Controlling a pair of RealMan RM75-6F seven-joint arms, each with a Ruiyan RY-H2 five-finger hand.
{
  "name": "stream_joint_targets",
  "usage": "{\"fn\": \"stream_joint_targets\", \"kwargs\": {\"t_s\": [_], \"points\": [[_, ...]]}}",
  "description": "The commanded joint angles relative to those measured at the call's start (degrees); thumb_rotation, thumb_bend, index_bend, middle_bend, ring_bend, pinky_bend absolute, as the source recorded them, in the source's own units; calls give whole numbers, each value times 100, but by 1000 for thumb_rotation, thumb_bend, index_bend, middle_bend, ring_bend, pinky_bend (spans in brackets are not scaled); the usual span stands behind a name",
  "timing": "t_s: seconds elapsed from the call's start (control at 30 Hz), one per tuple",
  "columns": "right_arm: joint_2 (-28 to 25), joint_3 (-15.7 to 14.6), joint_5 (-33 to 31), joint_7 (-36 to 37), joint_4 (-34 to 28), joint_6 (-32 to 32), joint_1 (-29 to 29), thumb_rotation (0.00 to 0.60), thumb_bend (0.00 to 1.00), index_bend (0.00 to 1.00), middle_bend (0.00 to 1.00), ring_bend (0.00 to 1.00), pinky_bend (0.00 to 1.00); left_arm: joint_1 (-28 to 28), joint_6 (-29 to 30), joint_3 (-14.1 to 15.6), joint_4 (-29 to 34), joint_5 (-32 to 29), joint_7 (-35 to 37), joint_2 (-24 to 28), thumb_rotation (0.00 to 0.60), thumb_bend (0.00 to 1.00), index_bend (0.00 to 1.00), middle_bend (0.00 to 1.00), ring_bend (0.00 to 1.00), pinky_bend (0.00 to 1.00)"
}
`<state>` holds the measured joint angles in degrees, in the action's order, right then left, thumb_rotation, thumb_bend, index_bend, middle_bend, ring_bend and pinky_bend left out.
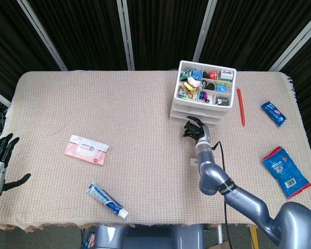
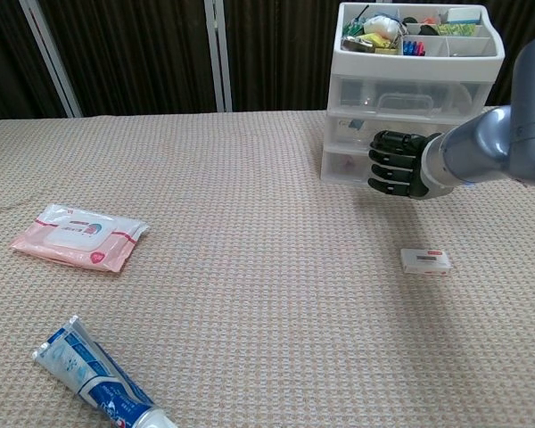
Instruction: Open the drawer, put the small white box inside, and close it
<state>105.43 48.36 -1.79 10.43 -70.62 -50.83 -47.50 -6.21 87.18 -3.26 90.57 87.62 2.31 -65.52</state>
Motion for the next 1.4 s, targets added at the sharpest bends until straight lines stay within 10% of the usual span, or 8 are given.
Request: {"fn": "stream_joint_targets", "kwargs": {"t_s": [0.03, 1.4], "points": [[7, 0, -11, -14, 12, 9, -10, 600, 502, 356, 687, 668, 633, 2, -2, 1, 8, -3, 1, 2, 600, 180, 57, 0, 0, 0], [-265, -683, 434, -102, -1931, -724, 664, 600, 496, 290, 672, 649, 632, 17, -1, 19, 65, 7, 77, 25, 600, 181, 58, 0, 0, 0]]}}
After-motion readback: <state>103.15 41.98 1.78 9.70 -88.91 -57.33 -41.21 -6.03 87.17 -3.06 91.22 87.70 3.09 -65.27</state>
